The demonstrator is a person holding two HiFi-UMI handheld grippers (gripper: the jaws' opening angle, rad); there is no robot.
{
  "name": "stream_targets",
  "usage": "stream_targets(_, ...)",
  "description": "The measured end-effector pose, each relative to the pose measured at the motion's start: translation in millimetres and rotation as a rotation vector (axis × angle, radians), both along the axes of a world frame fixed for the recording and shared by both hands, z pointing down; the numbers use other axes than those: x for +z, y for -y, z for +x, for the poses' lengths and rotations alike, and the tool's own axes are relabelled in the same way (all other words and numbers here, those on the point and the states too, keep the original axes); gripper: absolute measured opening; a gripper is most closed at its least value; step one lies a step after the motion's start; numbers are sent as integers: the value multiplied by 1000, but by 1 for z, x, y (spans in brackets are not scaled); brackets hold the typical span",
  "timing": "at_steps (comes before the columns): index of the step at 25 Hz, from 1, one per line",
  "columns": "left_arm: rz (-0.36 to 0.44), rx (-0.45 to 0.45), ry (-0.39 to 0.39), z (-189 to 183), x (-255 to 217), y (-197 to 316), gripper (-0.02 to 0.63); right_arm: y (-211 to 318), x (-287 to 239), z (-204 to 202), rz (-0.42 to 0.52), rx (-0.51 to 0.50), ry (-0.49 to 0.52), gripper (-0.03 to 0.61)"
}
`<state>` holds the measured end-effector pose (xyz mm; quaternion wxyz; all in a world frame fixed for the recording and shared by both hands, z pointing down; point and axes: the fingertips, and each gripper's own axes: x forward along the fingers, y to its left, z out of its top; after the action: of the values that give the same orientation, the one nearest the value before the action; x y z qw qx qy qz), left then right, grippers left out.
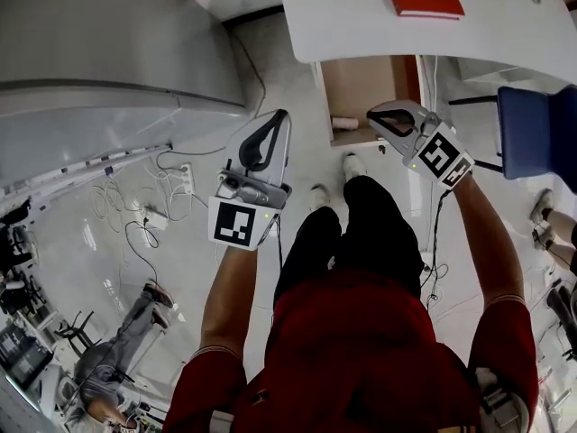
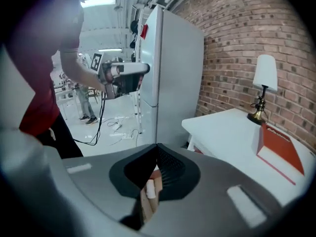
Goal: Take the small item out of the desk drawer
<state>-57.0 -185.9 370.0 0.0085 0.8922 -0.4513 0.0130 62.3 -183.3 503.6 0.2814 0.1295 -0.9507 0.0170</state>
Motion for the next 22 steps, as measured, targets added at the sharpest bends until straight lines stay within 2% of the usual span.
stream_targets(4,-44,-51,-5,-9,32,30,5,21,65,-16,-63,-96,-78,20)
stream_targets(9,-88,-93,-4,-12,69,57,5,39,131,-28,-161,-201,-127,44)
stream_targets(17,-147,-170,-2,-29,120,74,5,38,223,-40,-338,-280,-205,90)
stream_targets(22,-172,-209,-4,-39,133,82,5,25,267,-41,-407,-369,-306,123)
